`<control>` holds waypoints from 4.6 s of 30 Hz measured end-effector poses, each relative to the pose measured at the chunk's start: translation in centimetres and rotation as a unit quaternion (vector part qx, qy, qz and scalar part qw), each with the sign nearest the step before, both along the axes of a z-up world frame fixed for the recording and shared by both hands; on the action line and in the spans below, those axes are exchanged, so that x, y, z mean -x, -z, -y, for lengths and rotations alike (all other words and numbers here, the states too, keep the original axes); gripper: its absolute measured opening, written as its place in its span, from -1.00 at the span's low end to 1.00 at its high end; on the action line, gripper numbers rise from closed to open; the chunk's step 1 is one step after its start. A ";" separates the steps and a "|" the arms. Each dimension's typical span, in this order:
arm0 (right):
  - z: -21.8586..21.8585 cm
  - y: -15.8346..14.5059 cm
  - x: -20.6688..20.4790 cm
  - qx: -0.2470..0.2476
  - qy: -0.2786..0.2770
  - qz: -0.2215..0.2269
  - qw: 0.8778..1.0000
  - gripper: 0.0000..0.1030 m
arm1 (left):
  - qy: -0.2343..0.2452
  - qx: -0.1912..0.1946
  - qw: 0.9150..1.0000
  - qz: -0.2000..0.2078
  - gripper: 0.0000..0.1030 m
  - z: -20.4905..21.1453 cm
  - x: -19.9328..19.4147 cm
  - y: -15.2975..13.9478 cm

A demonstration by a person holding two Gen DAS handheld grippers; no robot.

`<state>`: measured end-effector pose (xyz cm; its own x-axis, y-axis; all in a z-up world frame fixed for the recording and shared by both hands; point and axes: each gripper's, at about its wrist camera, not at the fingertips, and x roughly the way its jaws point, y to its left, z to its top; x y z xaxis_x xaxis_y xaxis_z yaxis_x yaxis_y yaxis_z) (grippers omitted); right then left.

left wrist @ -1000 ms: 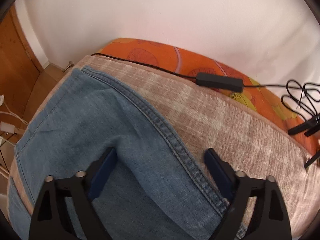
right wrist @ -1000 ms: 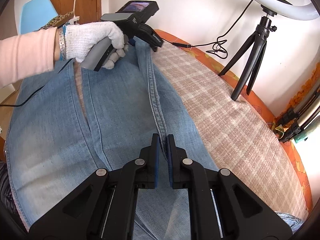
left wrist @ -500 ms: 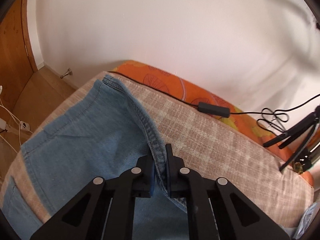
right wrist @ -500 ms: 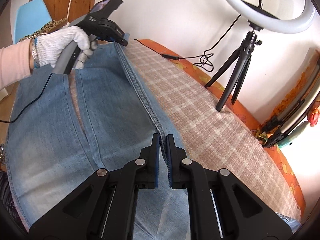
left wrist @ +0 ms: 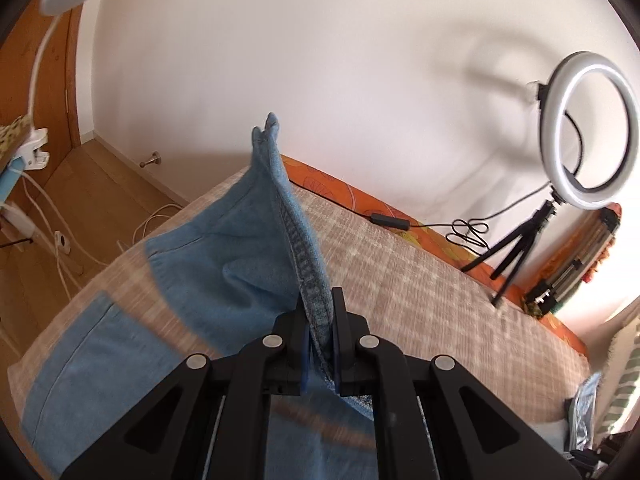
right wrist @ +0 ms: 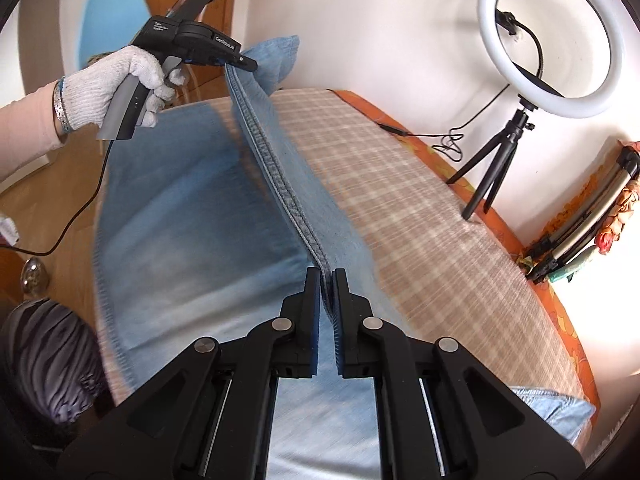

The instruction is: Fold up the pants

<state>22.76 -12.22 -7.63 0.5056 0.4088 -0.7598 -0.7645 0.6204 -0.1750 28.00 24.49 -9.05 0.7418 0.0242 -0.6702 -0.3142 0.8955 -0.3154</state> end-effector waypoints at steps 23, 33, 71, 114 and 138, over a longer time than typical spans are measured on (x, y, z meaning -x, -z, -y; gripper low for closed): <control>-1.8 7.3 11.3 0.062 -0.002 -0.079 0.995 -0.87 | -0.023 0.095 0.994 -0.041 -0.66 -3.0 17.0 7.8; -1.9 7.0 10.6 0.056 0.014 -0.084 0.995 -0.87 | -0.041 0.189 0.981 -0.034 -0.19 -8.4 12.4 9.6; -1.7 4.8 10.6 0.029 0.051 -0.049 0.997 -0.87 | -0.206 0.085 0.974 0.032 -1.00 -13.9 25.5 8.5; 14.0 1.3 10.6 -0.099 0.395 -0.029 0.913 0.65 | 0.101 0.026 0.994 -0.030 -0.94 -2.5 17.2 -0.1; 30.7 -3.1 13.9 -0.175 0.519 -0.020 0.837 0.65 | 0.486 0.119 0.856 -0.129 -0.94 35.4 4.1 2.0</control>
